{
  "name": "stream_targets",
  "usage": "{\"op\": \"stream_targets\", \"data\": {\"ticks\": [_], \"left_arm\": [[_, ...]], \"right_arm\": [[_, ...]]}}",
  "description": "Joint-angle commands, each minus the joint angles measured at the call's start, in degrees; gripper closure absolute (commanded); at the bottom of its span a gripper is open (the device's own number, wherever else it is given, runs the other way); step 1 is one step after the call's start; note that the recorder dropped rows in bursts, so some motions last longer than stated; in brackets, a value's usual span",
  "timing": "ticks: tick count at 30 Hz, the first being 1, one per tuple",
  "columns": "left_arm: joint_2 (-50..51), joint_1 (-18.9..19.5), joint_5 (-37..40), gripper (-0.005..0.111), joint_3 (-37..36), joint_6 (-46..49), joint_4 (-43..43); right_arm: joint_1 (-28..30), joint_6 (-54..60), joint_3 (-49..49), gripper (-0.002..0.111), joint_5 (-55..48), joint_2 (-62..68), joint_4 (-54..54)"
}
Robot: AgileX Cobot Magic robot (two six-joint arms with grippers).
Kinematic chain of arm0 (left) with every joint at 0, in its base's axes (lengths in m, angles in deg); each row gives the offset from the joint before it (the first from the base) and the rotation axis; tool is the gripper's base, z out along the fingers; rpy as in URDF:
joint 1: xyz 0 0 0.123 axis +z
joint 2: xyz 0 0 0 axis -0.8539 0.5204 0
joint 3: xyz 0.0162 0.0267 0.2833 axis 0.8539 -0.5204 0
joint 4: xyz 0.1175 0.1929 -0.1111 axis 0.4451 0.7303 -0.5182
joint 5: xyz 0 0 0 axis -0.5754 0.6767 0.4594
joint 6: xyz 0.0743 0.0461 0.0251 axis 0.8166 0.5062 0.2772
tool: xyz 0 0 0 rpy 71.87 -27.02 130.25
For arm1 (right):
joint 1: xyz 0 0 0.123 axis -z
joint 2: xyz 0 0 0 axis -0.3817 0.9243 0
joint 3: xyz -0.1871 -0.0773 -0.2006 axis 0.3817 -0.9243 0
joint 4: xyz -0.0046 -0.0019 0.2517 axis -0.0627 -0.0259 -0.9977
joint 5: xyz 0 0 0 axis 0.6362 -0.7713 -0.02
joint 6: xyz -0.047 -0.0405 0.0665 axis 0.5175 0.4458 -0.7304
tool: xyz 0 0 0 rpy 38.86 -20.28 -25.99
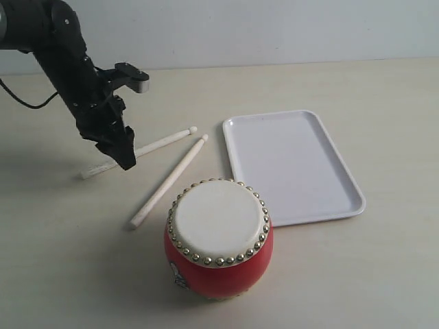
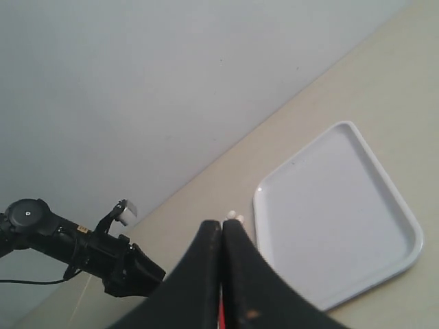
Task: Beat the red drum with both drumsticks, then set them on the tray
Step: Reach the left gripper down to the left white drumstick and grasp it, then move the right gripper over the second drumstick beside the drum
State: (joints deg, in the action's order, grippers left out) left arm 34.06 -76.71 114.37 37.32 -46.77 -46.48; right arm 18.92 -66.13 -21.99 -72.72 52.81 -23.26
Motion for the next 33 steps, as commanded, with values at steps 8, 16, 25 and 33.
{"op": "stream_targets", "data": {"ticks": [8,16,25,33], "left_arm": [[-0.9,-0.8,-1.6,0.052,-0.2,-7.0,12.9],[2.4,0.3,-4.1,0.052,-0.2,-5.4,12.1],[5.5,0.3,-5.0,0.054,-0.2,-5.6,11.9],[5.5,0.3,-3.5,0.107,-0.2,-5.7,11.9]], "right_arm": [[0.2,0.7,0.3,0.108,0.5,-0.3,0.5],[0.2,0.7,0.3,0.108,0.5,-0.3,0.5],[0.2,0.7,0.3,0.108,0.5,-0.3,0.5],[0.2,1.3,0.3,0.108,2.3,-0.3,0.5]]}}
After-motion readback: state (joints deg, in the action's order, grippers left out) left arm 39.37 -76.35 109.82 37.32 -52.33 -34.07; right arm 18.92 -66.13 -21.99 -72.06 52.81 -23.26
